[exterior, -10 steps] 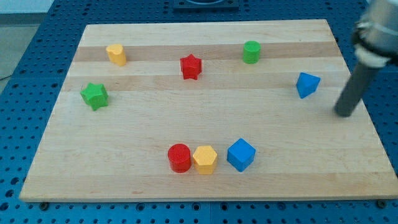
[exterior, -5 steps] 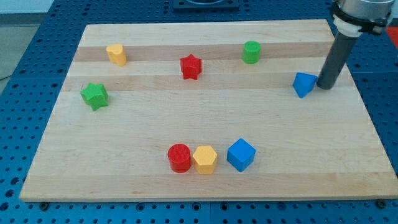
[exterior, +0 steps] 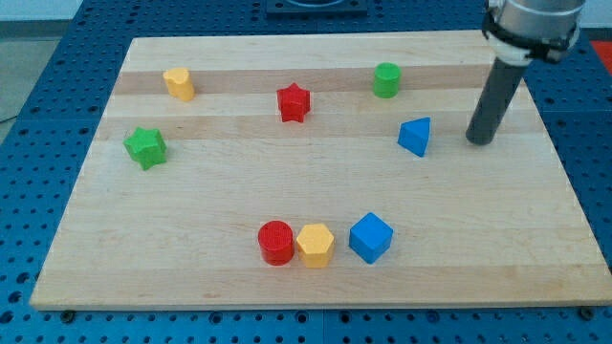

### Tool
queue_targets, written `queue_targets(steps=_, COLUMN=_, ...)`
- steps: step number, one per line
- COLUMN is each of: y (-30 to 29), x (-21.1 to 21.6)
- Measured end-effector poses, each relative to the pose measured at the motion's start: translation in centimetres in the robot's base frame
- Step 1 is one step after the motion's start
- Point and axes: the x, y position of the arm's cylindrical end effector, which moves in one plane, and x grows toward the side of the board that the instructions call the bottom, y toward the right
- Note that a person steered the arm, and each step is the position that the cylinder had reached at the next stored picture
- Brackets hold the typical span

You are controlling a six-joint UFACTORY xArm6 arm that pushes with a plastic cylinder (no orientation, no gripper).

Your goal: Move the blue triangle closer to the blue cube

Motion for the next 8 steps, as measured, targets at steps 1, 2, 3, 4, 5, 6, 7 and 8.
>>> queue_targets(steps=1, y=-5.2, x=0.4)
queue_targets(steps=2, y=-11.0, x=5.1)
queue_targets(steps=3, y=-10.9, x=4.8)
queue_targets(steps=4, y=-8.8, x=-0.1)
queue_targets(steps=5, y=-13.0, x=-0.2)
queue_targets(steps=6, y=-15.7, x=5.0)
queue_targets(steps=7, y=-15.9, x=7.8)
queue_targets(steps=8, y=-16.0, x=5.6)
